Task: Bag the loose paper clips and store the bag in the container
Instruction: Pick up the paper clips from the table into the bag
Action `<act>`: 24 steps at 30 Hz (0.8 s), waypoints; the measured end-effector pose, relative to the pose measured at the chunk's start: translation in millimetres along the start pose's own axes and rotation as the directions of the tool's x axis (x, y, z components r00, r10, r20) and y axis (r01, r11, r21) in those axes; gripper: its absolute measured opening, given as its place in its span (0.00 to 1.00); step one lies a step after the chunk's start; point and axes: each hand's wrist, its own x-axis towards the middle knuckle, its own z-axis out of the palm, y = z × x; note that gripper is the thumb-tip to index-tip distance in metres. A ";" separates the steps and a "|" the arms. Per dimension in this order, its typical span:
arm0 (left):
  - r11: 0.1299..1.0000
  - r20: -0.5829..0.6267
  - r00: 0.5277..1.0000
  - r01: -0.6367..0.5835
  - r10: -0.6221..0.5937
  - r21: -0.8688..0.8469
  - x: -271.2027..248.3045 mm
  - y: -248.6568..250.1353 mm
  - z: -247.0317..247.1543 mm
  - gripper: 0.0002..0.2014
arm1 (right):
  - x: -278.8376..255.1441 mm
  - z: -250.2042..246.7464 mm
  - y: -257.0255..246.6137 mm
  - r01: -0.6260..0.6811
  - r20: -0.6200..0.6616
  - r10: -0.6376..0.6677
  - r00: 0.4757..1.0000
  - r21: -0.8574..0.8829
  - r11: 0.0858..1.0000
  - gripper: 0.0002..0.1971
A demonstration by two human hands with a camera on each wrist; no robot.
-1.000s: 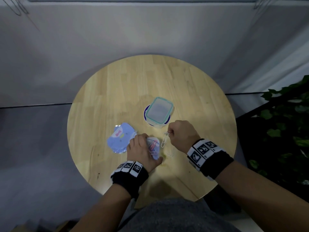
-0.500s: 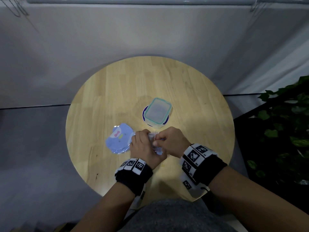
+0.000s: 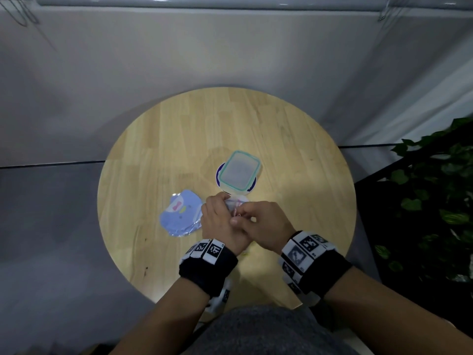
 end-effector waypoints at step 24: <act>0.632 0.742 0.668 0.595 -0.045 -0.497 19.0 -10.8 -31.9 0.21 | 8.3 -40.9 30.1 0.094 -0.022 -0.091 0.996 0.262 0.961 0.05</act>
